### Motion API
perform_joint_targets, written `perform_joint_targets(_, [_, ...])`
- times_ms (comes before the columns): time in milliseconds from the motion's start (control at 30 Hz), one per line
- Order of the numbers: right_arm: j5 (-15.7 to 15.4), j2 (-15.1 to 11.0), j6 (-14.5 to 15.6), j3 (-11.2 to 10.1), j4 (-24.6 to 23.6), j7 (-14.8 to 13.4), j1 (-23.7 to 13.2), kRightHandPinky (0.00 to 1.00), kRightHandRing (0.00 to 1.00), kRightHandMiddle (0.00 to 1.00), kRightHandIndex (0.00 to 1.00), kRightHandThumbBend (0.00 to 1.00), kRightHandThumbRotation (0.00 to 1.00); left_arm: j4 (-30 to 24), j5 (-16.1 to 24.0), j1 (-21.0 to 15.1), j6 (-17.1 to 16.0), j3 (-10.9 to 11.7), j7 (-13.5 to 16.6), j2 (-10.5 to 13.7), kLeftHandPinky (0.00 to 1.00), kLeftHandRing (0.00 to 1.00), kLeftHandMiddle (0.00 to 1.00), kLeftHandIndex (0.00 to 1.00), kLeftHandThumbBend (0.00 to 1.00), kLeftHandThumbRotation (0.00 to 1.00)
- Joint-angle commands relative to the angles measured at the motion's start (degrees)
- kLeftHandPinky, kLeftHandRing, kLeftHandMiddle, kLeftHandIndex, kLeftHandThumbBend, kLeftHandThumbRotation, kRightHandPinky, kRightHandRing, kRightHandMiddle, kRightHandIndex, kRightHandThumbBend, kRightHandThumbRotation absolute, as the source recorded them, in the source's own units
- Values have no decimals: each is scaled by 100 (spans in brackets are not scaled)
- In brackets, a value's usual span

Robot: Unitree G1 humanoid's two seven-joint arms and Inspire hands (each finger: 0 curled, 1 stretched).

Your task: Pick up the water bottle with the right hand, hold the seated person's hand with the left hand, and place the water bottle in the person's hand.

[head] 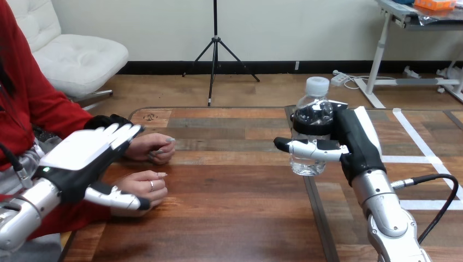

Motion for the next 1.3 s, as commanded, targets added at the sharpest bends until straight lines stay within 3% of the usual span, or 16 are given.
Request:
perform_joint_targets(0, [130,-49,45,-131,-540,-4,-184,28,36,47,47,89,0,66,53,-566,147,-274,-10,198,93,100,100,100,100,71])
perform_joint_targets(300, [237,-51,170,-159,-833,51,-108,28,36,47,47,88,0,210,76,-704,500,-573,-355,214,91,99,100,100,100,71])
perform_joint_targets(500, [302,-61,233,-181,-977,108,-76,28,36,47,47,88,0,294,146,-741,595,-755,-220,217,91,98,99,100,100,70])
perform_joint_targets(800, [299,-68,423,-216,-1226,140,-18,28,36,46,46,88,0,408,212,-868,871,-1035,-441,222,93,98,98,100,100,64])
perform_joint_targets(1267, [252,-97,740,-242,-1745,142,129,27,35,45,46,87,0,557,447,-987,1304,-1489,-245,146,91,94,95,100,100,54])
